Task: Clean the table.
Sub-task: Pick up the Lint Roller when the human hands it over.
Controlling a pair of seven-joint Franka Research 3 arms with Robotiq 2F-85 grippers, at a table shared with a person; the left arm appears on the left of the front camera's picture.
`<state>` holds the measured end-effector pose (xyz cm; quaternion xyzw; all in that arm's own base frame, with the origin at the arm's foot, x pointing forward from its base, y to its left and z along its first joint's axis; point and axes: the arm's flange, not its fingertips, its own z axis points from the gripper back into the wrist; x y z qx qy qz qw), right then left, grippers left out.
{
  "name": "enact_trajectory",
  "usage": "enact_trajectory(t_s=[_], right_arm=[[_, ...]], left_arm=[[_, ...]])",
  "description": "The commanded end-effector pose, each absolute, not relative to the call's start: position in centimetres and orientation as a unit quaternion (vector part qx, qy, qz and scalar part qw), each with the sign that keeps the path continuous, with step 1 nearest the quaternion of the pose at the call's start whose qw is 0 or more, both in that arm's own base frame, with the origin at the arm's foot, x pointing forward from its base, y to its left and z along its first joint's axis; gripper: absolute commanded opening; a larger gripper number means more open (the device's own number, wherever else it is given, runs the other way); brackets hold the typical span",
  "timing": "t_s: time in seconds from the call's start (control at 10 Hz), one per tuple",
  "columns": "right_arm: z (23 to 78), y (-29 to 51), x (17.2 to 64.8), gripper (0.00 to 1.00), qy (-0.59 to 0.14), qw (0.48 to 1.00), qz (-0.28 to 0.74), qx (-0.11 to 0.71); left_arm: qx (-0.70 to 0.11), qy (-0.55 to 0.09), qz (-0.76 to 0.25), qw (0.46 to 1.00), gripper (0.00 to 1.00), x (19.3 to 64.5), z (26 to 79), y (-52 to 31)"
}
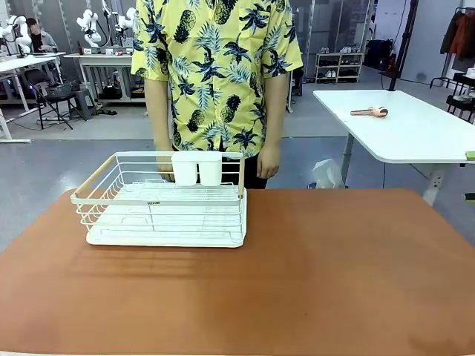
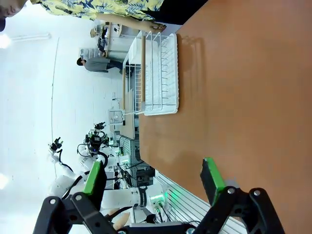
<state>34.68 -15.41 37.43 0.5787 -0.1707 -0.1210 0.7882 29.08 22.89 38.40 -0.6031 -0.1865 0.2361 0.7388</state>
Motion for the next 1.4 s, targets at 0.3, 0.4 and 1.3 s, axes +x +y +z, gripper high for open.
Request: enact_trajectory(t_s=[0.3,0.4,1.3], right_arm=[[37.70,-15.54,34.48,1.00,-0.172,0.784,-0.121,0.583],[37.70,-15.54,34.48,1.00,-0.172,0.784,-0.121,0.583],[37.70,-15.54,34.48,1.00,-0.172,0.784,-0.121,0.583]], left_arm=[[-0.608,-0.188,0.235,0.735,1.00,28.41,38.22,23.30],[-0.608,-0.188,0.235,0.735,1.00,28.41,38.22,23.30],[-0.608,-0.188,0.235,0.735,1.00,28.41,38.22,23.30]])
